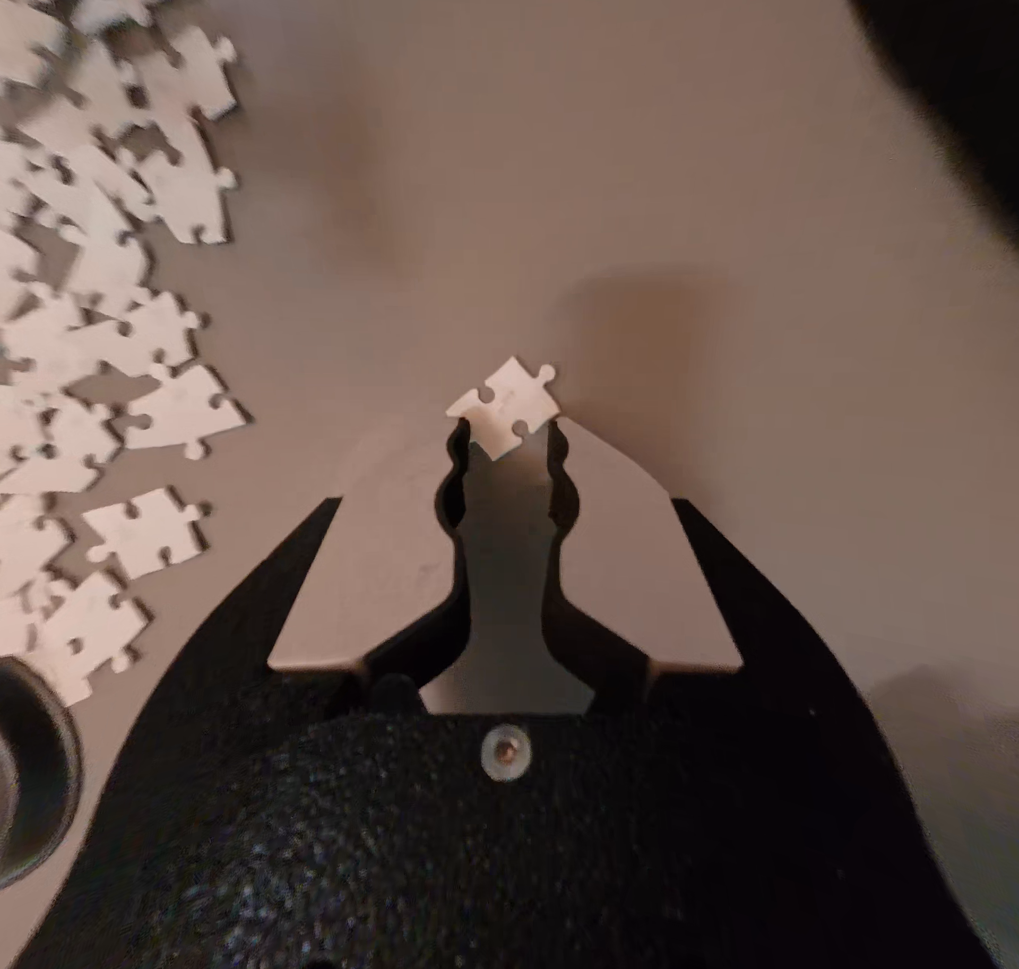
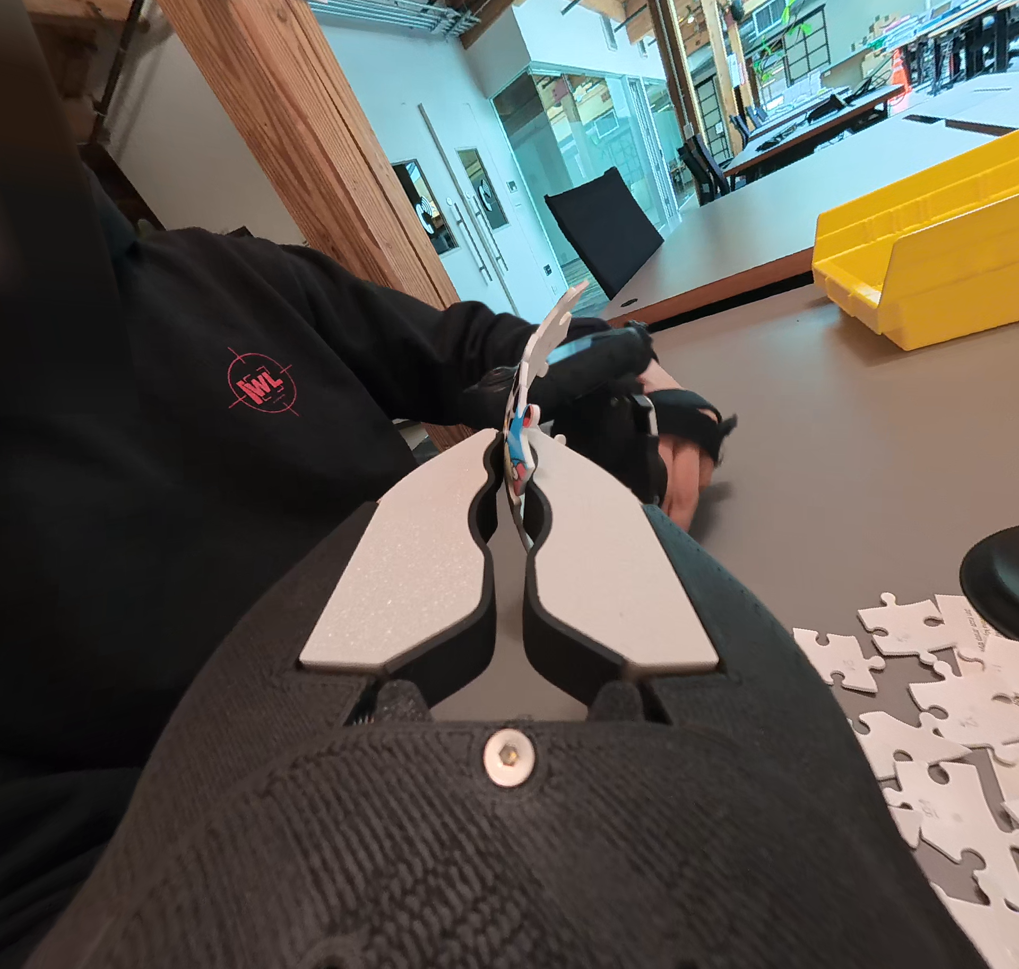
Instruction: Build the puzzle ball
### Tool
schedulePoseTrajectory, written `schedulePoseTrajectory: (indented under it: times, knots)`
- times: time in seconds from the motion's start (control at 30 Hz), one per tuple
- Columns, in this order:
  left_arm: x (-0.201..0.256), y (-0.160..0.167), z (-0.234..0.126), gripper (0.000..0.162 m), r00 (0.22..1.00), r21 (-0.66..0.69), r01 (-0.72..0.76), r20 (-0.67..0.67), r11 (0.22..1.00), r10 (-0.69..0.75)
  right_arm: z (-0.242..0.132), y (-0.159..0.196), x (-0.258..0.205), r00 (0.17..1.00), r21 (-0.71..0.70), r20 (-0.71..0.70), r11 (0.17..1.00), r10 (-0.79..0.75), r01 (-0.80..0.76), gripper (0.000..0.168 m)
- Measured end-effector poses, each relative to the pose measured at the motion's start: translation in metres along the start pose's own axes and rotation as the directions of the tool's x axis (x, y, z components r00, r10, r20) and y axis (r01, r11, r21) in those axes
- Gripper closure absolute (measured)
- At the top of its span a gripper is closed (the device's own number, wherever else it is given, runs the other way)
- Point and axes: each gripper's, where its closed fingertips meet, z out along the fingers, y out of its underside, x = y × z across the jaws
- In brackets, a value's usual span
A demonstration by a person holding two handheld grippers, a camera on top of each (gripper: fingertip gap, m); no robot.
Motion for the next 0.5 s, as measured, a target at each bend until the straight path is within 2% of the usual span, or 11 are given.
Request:
schedulePoseTrajectory:
  times: [0.07, 0.17, 0.4, 0.5]
  knots:
    - [0.0027, -0.0027, 0.0014, 0.137, 0.999, 0.025, 0.015, -0.046, 1.000, -0.013, -0.0018, -0.0014, -0.0009, 1.000, 0.006, -0.002, 1.000, -0.005, 0.005, 0.164]
    - [0.0003, -0.0010, 0.0020, 0.136, 0.999, 0.016, 0.042, -0.016, 0.999, -0.042, -0.0047, -0.0032, -0.0017, 1.000, 0.015, -0.004, 1.000, -0.009, 0.010, 0.165]
    - [0.0043, -0.0036, 0.0038, 0.141, 0.960, -0.009, 0.229, 0.165, 0.973, -0.225, -0.0067, -0.0044, -0.0013, 1.000, 0.032, 0.003, 0.999, -0.004, 0.004, 0.165]
    - [0.0062, -0.0050, 0.0039, 0.146, 0.944, -0.016, 0.233, 0.245, 0.972, -0.222, -0.0044, -0.0034, -0.0011, 1.000, 0.024, 0.005, 1.000, -0.005, 0.005, 0.165]
